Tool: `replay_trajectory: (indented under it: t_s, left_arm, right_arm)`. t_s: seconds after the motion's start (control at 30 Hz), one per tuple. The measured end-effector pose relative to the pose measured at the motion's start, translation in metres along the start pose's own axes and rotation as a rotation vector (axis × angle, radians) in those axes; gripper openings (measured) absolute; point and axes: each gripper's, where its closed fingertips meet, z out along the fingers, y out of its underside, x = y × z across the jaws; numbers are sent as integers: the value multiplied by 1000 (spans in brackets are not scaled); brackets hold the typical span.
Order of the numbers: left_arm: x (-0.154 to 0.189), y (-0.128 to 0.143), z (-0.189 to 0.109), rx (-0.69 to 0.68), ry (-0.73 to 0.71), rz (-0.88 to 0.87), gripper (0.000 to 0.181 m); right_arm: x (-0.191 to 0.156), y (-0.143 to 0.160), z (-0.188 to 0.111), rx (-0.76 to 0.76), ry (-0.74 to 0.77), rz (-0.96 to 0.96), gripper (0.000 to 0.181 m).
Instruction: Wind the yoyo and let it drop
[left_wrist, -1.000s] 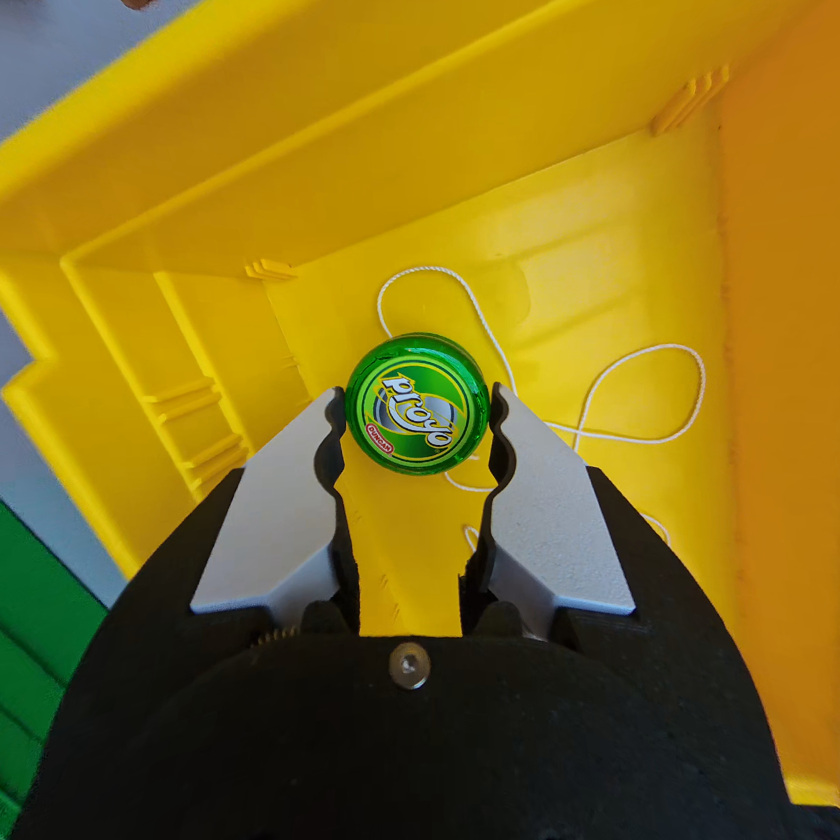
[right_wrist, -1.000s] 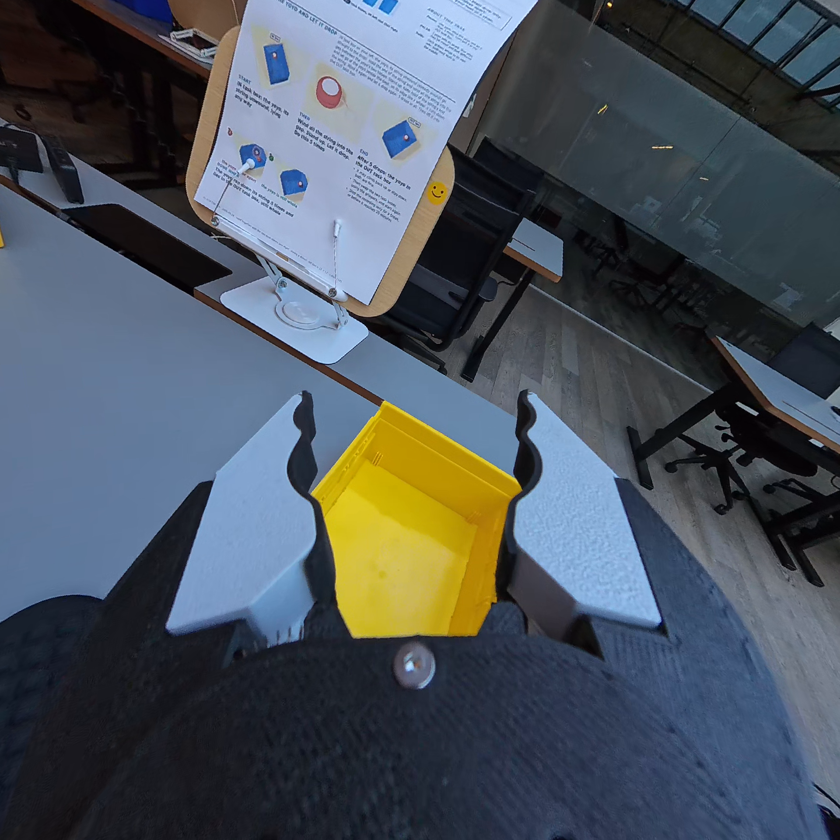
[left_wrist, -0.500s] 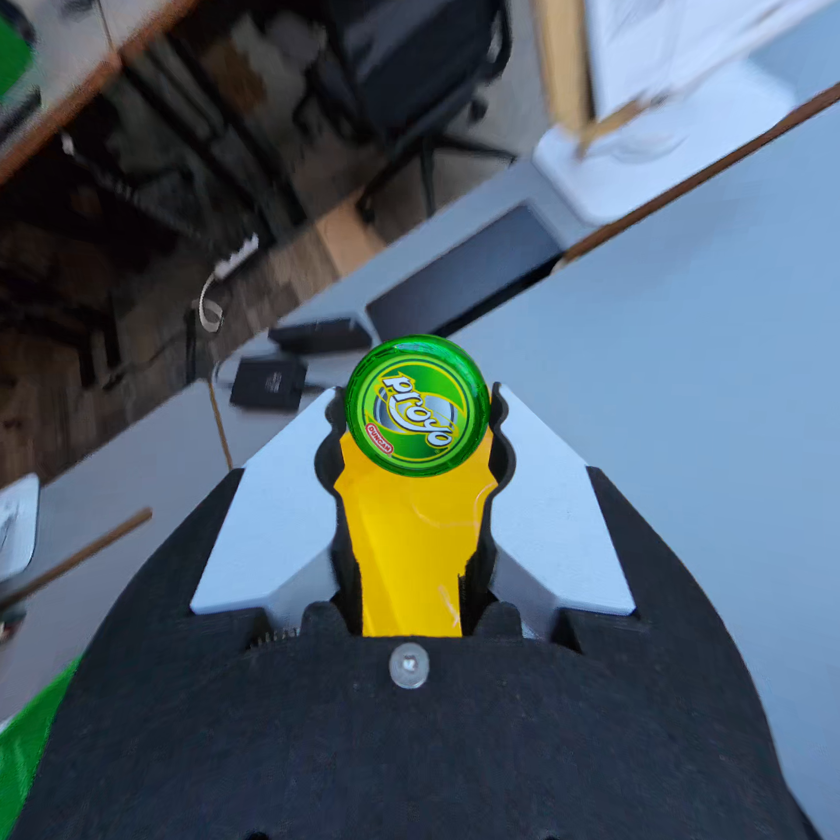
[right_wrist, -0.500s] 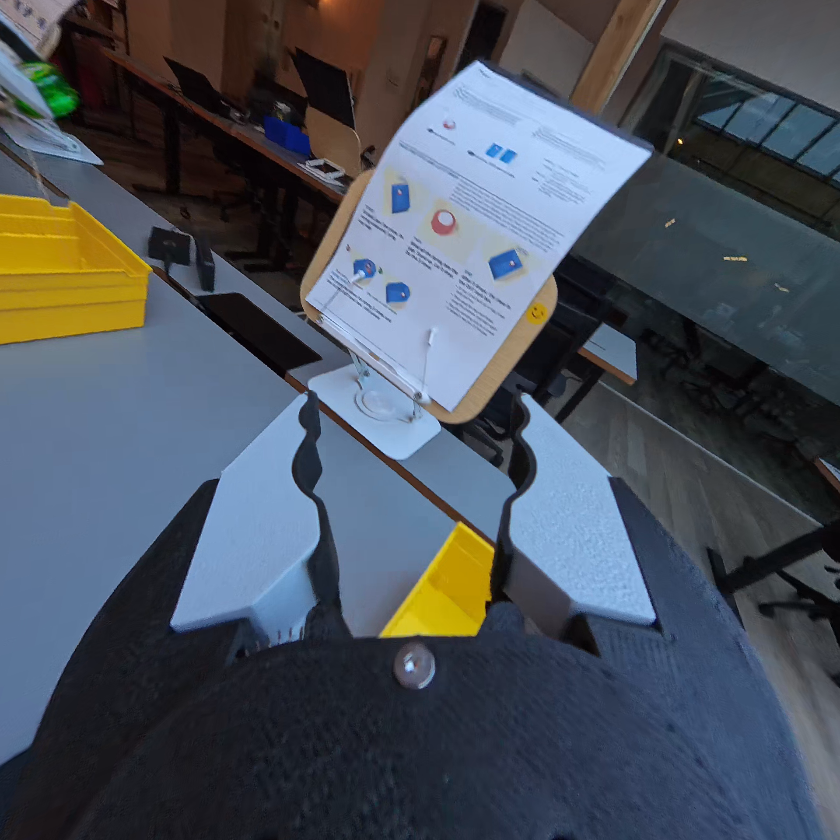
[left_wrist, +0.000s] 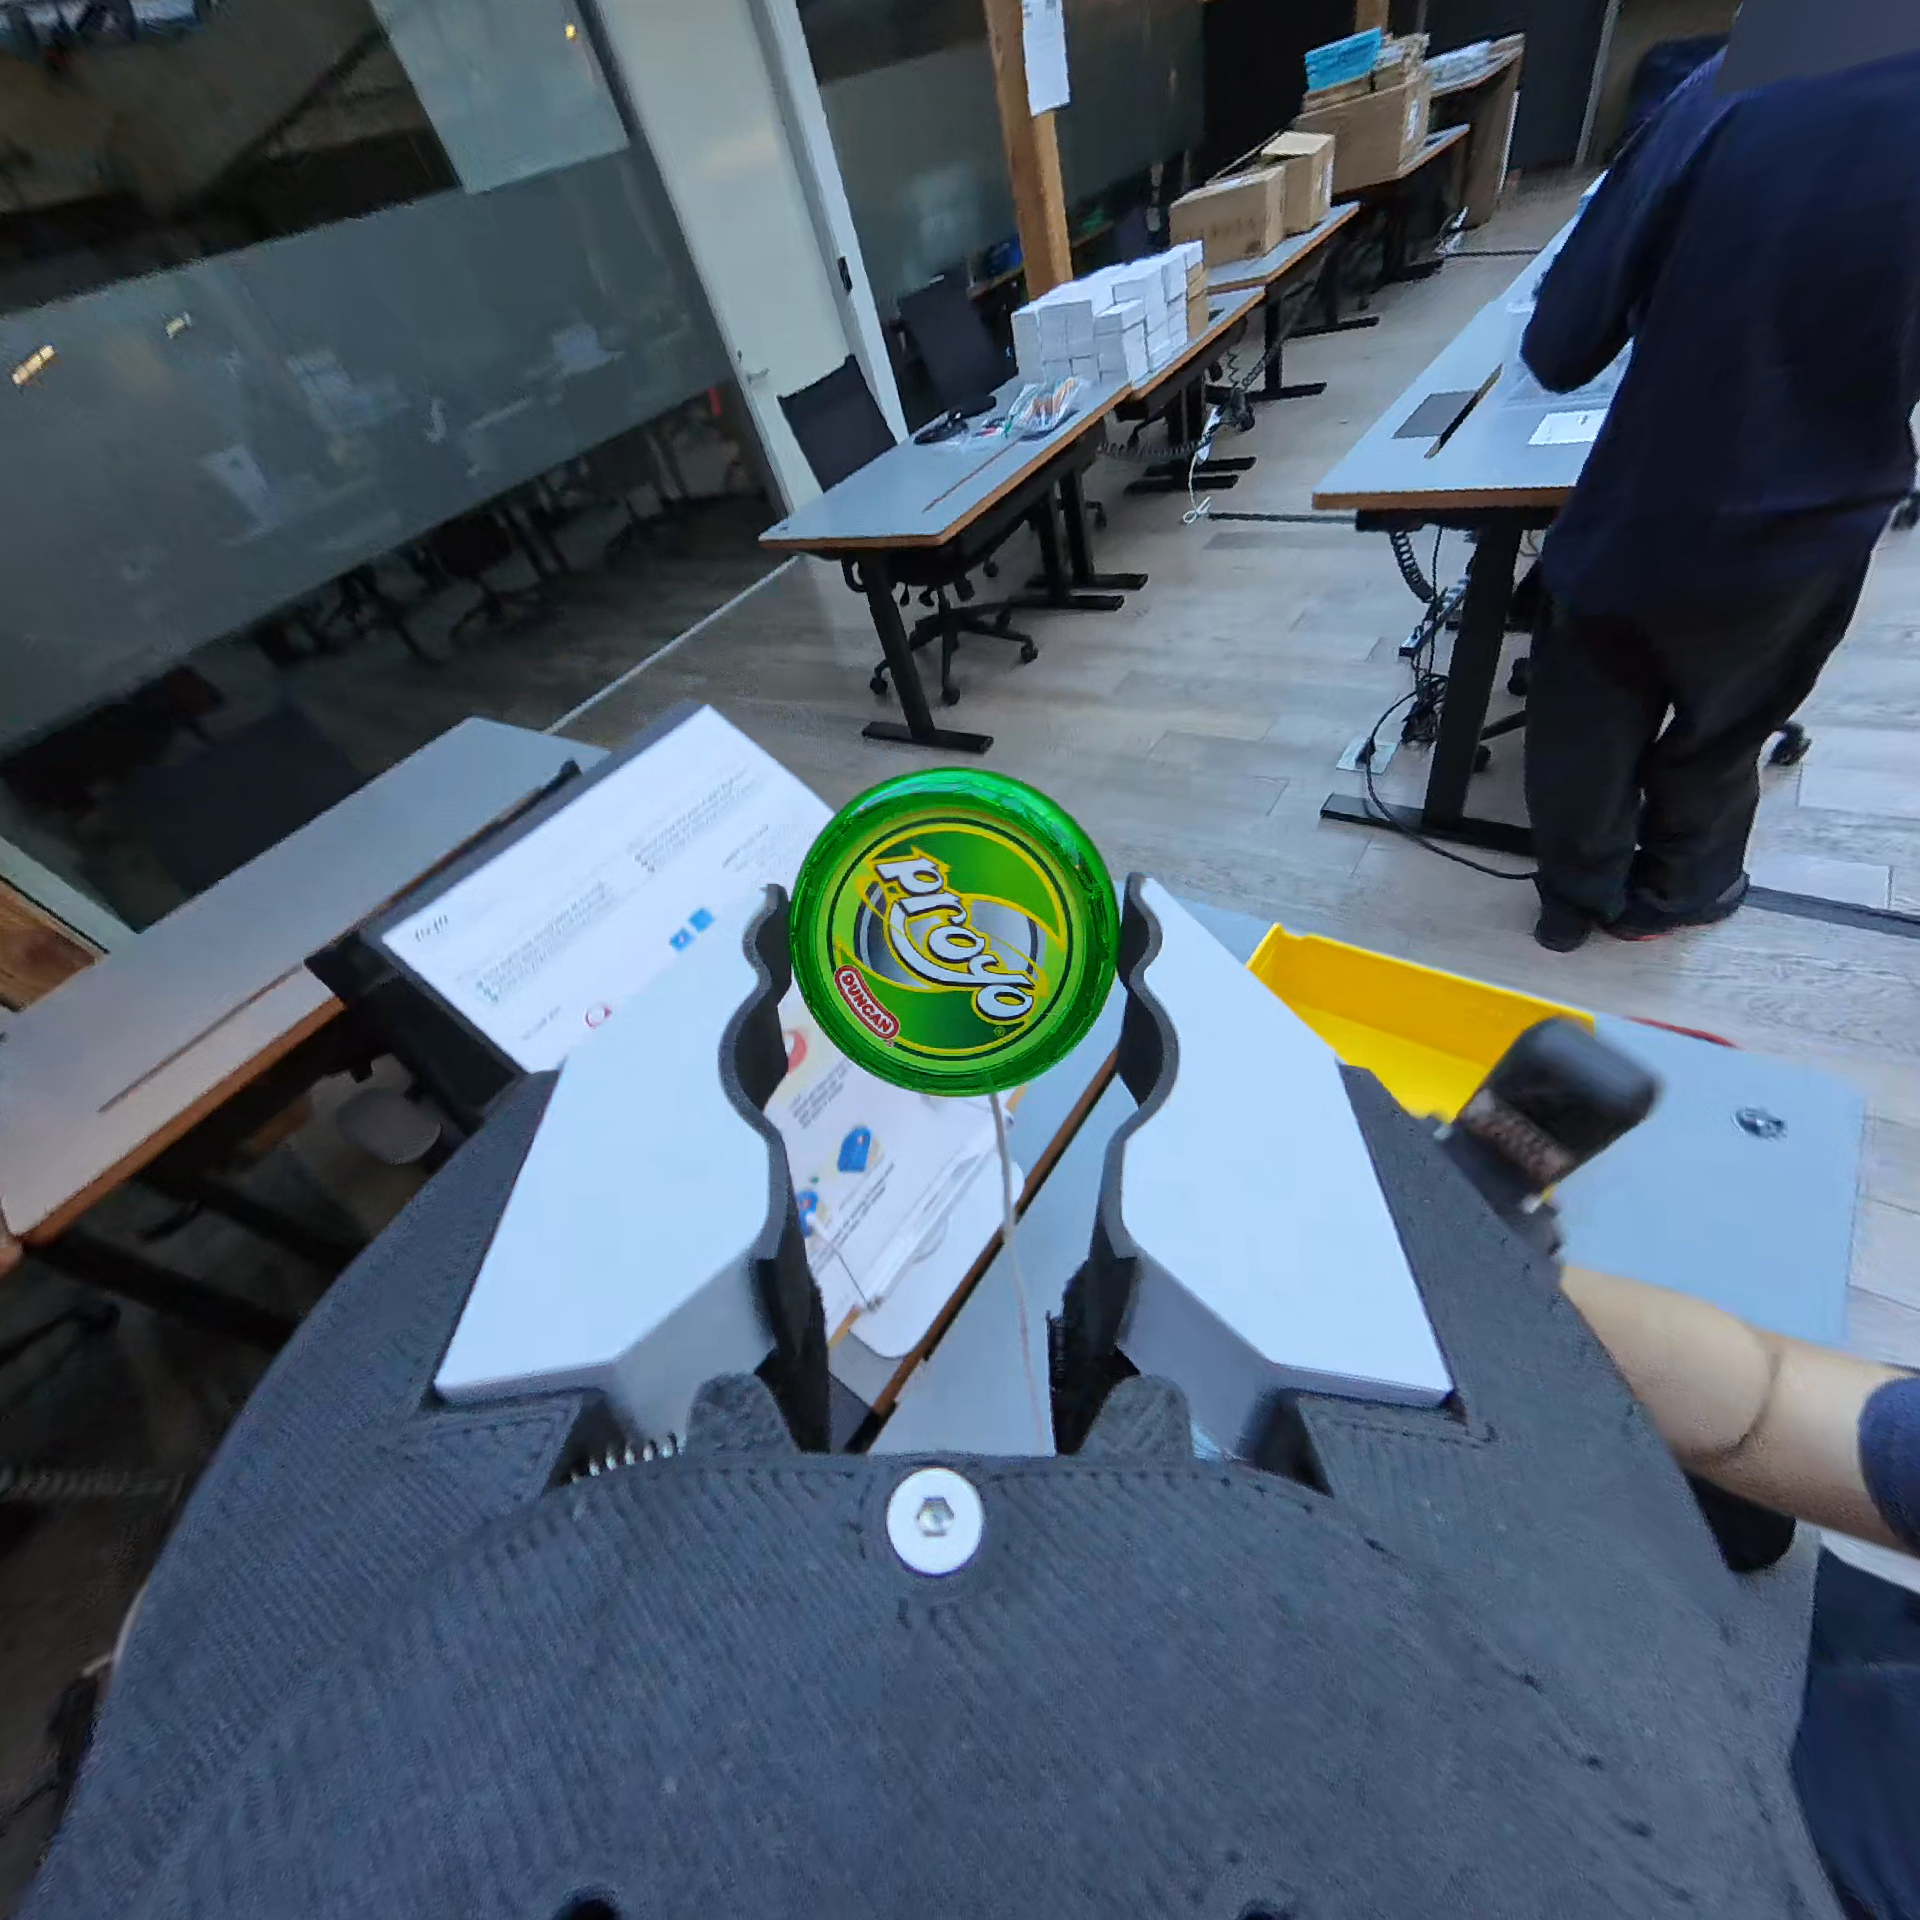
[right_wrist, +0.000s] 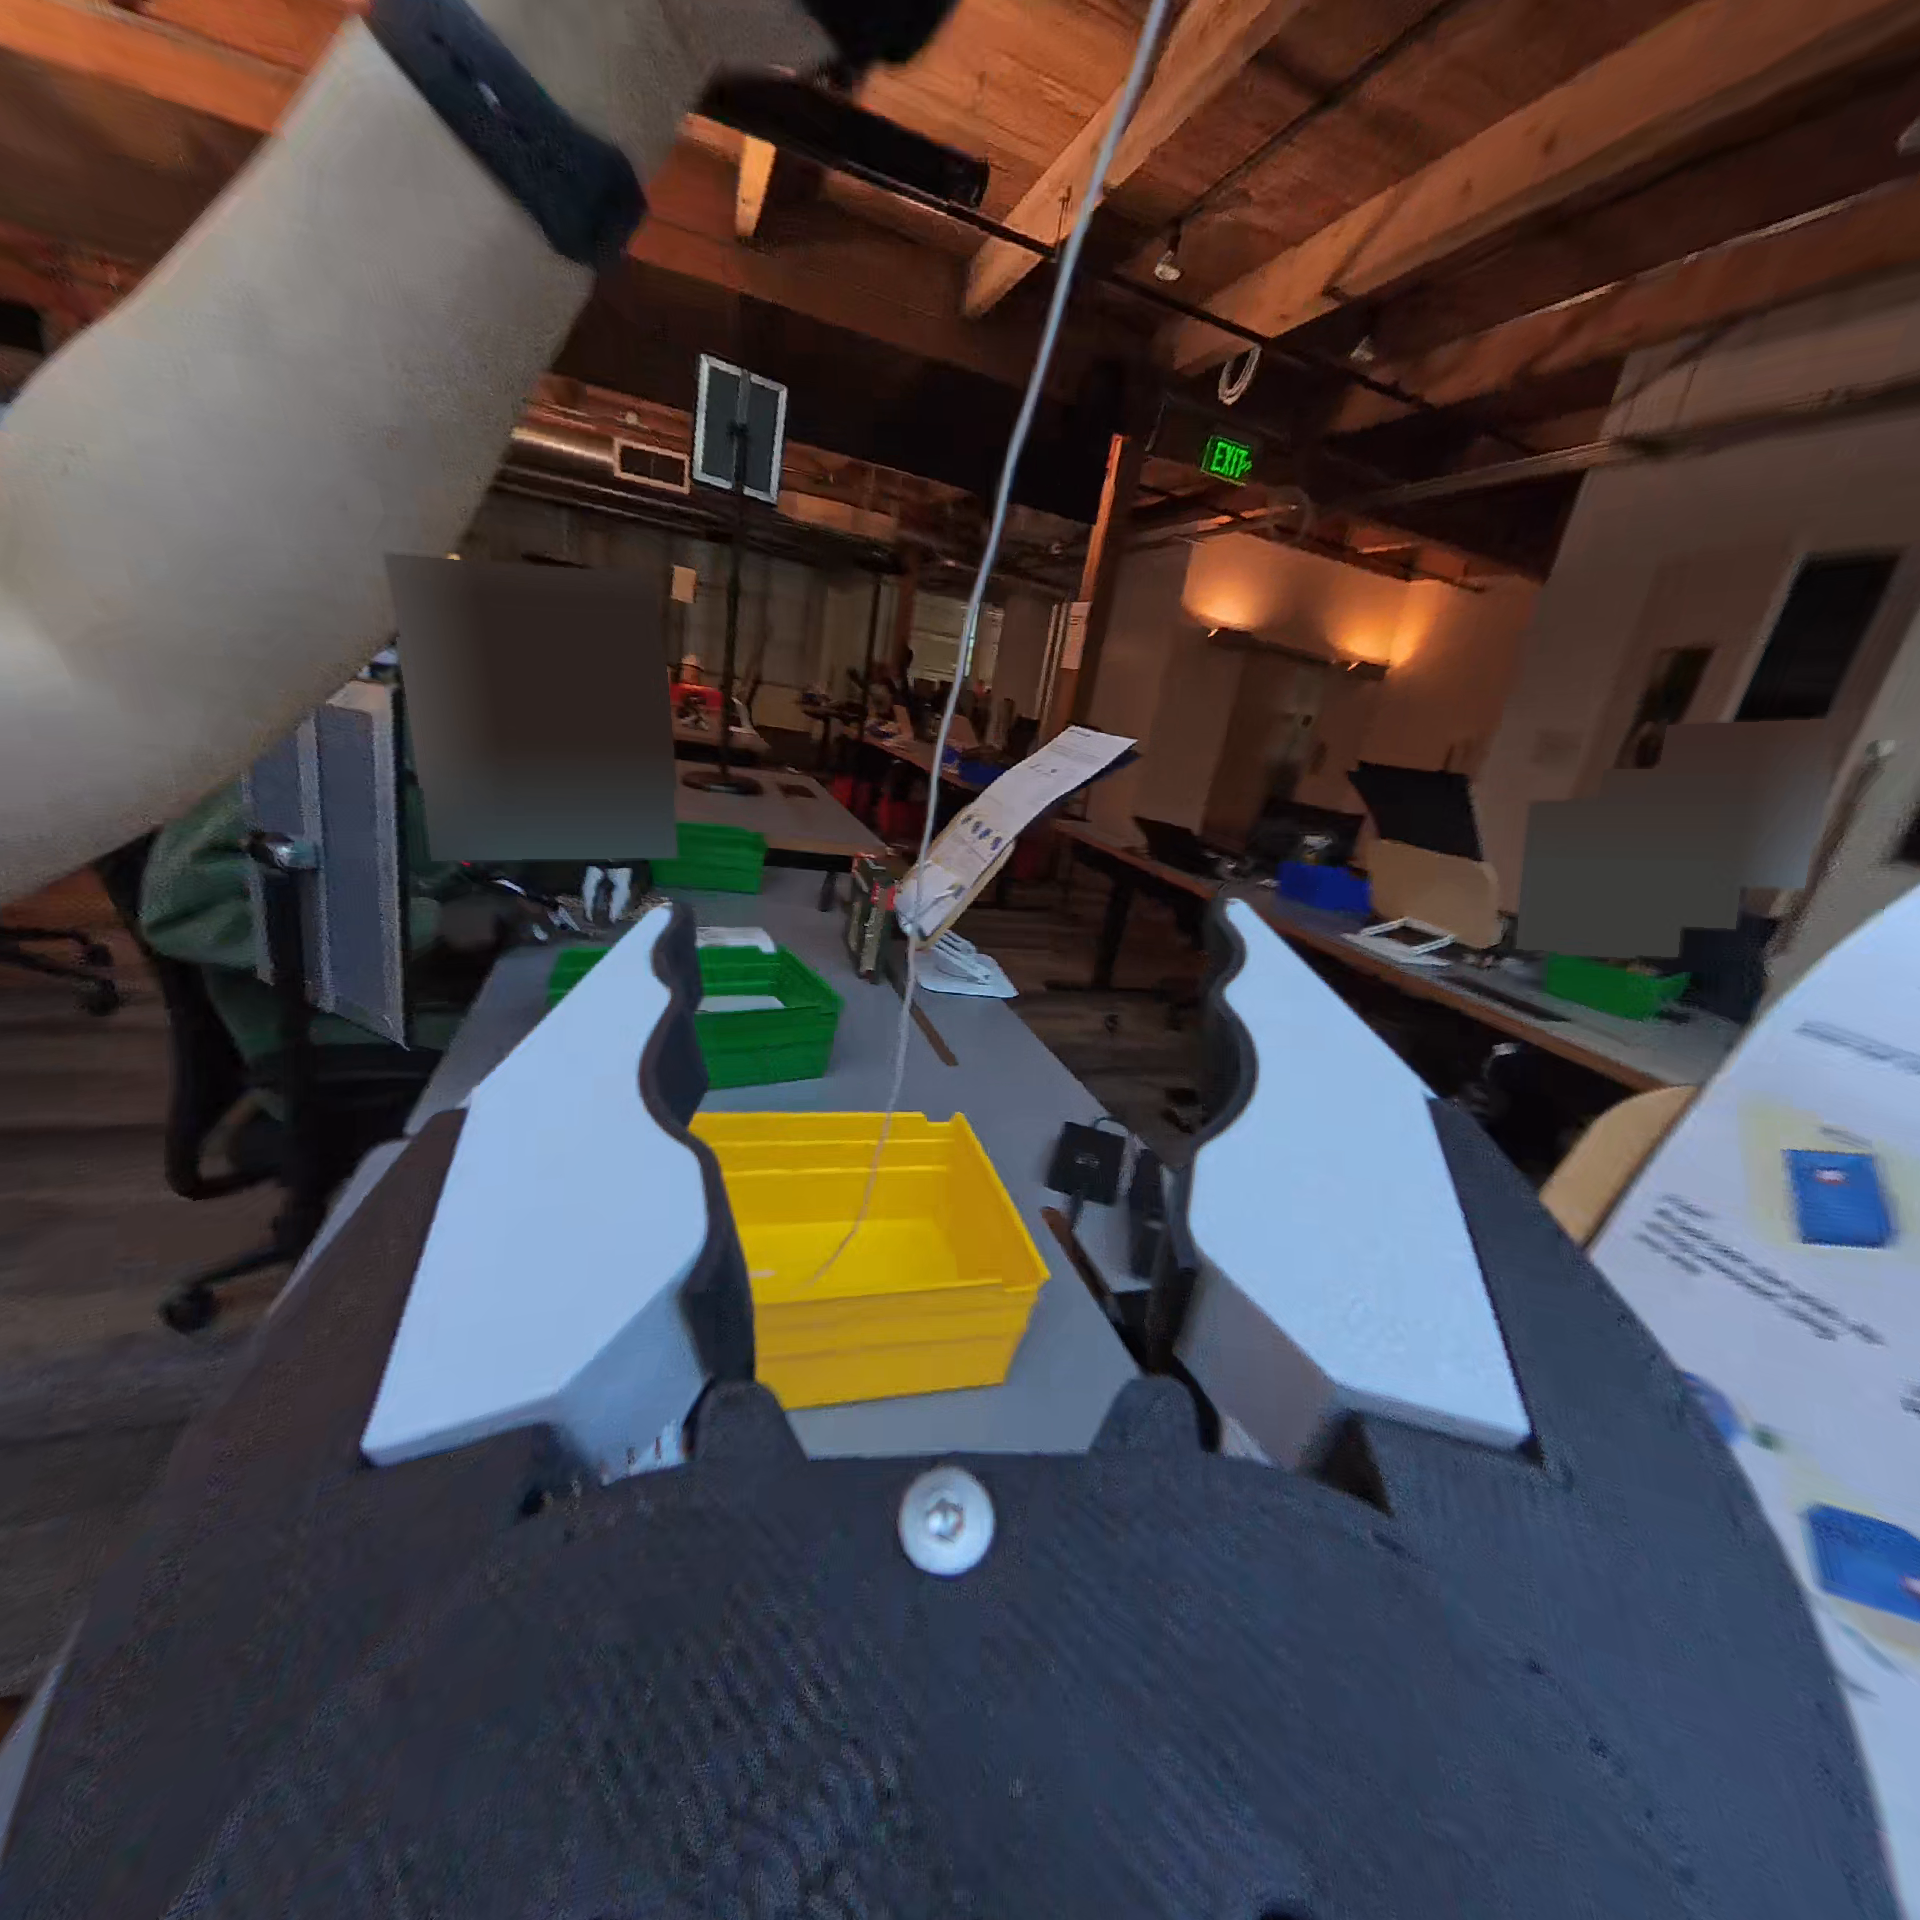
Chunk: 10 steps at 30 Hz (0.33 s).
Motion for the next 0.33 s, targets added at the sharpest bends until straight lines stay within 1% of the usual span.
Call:
replay_trajectory:
  t_s: [0.07,0.1,0.13,0.17,0.23,0.27,0.33]
  left_arm:
    - [14,-29,5,18,-2,24,62]
    - [20,-41,6,24,-2,27,62]
    - [25,-53,6,31,-5,27,62]
    - [29,-63,5,37,-8,25,62]
    - [35,-82,-5,46,-25,35,62]
    - [38,-92,-13,55,-41,44,62]
    - [42,-110,-37,77,-69,60,62]
  right_arm:
    - [-5,21,40,-22,-38,106,108]
    - [-9,39,58,-63,-43,140,114]
    - [-13,62,74,-124,-31,139,115]
    - [-11,87,84,-191,21,105,114]
    - [7,124,89,-233,179,2,96]
    - [19,140,86,-242,253,-50,87]
    - [42,166,73,-288,354,-146,71]
